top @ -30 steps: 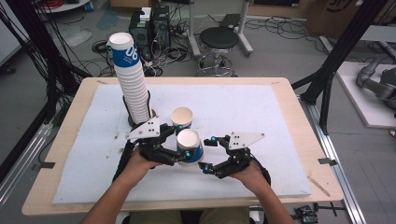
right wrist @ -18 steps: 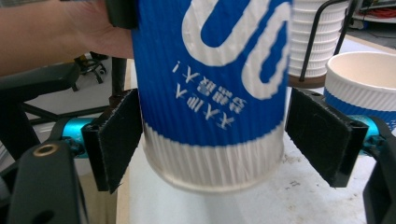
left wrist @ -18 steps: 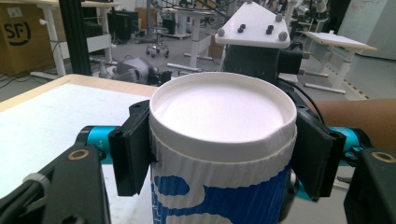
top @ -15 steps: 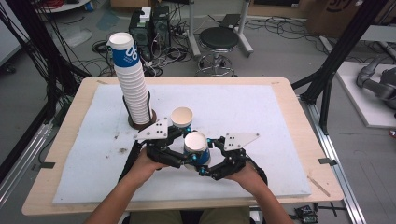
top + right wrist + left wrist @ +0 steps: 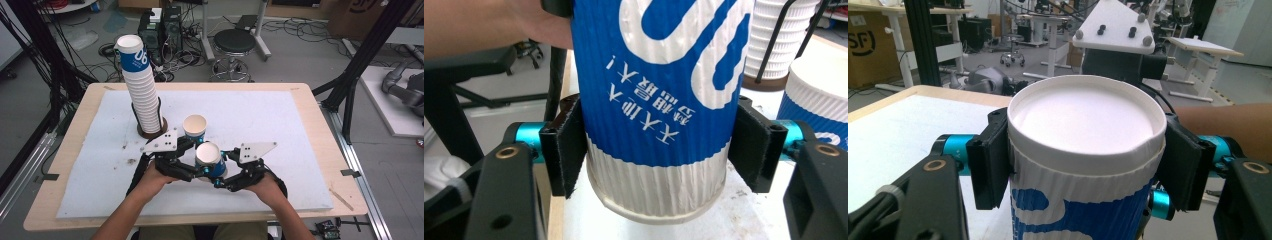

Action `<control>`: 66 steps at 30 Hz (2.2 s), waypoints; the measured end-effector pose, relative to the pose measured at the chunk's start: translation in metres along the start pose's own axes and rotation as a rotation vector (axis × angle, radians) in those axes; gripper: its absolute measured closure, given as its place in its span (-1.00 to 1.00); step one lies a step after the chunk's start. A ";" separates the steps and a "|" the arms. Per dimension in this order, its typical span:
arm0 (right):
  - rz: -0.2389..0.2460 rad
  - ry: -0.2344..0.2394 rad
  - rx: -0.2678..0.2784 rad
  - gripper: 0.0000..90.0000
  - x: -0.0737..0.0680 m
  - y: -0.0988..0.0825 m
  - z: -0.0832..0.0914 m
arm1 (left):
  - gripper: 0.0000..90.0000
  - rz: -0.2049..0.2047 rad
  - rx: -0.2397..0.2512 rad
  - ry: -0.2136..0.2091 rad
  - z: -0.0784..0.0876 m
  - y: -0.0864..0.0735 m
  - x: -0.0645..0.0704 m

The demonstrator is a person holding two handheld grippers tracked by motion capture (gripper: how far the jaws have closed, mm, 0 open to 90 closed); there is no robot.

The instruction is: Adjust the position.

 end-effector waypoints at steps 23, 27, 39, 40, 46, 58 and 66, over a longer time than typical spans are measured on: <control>0.018 -0.023 -0.074 -0.28 0.006 0.003 0.013 | -0.66 0.067 -0.090 0.022 0.024 -0.001 -0.005; 0.060 -0.014 -0.161 -0.28 0.007 0.007 0.012 | -0.66 0.057 -0.109 0.023 0.026 0.004 -0.005; 0.137 0.005 -0.355 -0.28 0.007 0.020 0.006 | -0.66 0.017 -0.286 0.012 0.010 0.015 -0.004; 0.152 0.007 -0.392 -0.28 0.006 0.023 0.004 | -0.66 0.013 -0.306 0.009 0.007 0.015 -0.004; 0.202 0.014 -0.499 -0.29 0.003 0.030 0.000 | -0.65 -0.003 -0.406 -0.017 -0.008 0.016 -0.003; 0.241 0.031 -0.629 -0.29 -0.002 0.040 -0.004 | -0.45 0.005 -0.480 -0.058 -0.014 0.011 -0.004; 0.254 0.049 -0.649 -0.34 -0.002 0.039 -0.005 | -0.33 -0.007 -0.500 -0.085 -0.014 0.009 -0.003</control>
Point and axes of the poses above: each handheld gripper's, and its own axes: z roughly backward along the jaws, y roughly out of its top, x roughly to its right, the point moved 1 cm from there along -z, roughly forward along the jaws, and after that the axes turned 2 degrees about z, right-handed, at the moved point
